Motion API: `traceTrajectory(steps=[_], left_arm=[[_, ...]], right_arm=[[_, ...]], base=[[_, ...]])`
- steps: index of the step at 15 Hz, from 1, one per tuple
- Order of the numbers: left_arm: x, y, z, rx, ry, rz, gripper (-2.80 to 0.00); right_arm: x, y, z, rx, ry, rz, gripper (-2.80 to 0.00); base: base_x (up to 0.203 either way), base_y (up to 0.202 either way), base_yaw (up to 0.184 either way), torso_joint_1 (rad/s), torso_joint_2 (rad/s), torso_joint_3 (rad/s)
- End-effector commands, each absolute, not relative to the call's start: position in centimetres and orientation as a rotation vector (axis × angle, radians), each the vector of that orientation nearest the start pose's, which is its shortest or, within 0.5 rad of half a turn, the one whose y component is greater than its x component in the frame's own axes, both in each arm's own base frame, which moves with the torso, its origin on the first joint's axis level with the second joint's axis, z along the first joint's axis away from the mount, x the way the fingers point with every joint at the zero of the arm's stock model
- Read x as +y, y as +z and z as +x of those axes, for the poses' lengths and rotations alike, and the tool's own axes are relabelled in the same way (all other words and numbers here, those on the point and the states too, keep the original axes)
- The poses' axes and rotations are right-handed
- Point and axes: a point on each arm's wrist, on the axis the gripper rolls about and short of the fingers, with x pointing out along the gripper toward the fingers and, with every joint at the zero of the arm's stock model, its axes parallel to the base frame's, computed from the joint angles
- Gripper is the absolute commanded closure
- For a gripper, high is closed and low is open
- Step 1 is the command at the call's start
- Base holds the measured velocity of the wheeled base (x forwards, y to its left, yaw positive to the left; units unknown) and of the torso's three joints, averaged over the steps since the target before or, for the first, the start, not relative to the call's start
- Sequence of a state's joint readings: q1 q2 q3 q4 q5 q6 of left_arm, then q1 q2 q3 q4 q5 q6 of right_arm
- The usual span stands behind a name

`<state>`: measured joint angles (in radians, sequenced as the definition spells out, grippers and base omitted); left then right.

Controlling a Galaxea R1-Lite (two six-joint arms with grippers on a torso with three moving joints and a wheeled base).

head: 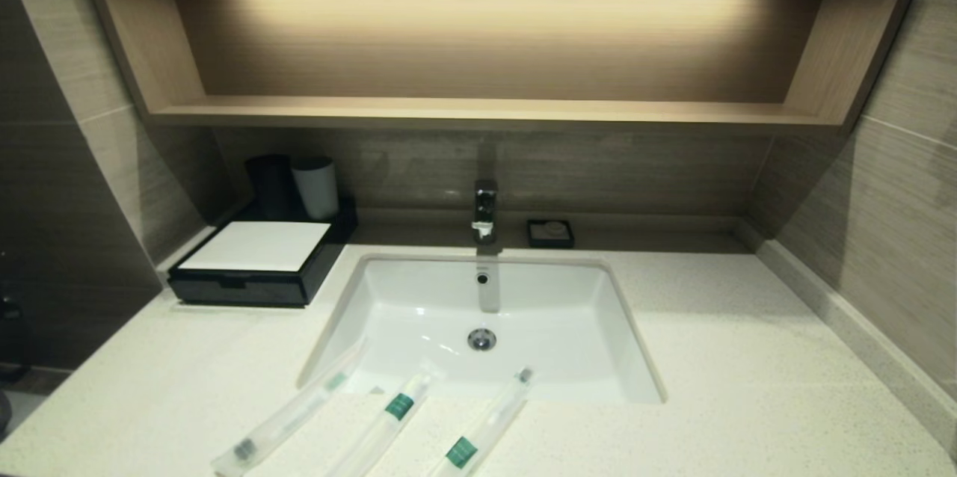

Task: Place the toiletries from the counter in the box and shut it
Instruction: Open the drawer

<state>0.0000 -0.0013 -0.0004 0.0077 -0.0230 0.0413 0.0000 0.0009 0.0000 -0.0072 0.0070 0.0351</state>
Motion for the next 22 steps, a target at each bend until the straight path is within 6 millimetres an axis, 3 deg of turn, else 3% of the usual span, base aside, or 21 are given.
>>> traceTrajectory(steps=[1,22], left_arm=[[-0.05,7.47,-2.28,0.007,-0.023,0.045,0.00],[-0.05,7.53,-2.29,0.004,-0.023,0.044,0.00]], right_arm=[[0.02,7.63,-2.27,-0.006,0.008,0.035,0.00],[0.02,7.63,-2.27,-0.006,0.008,0.035,0.00]], base=[[0.000,0.000,0.000,0.000,0.00,0.000],[0.000,0.000,0.000,0.000,0.00,0.000]])
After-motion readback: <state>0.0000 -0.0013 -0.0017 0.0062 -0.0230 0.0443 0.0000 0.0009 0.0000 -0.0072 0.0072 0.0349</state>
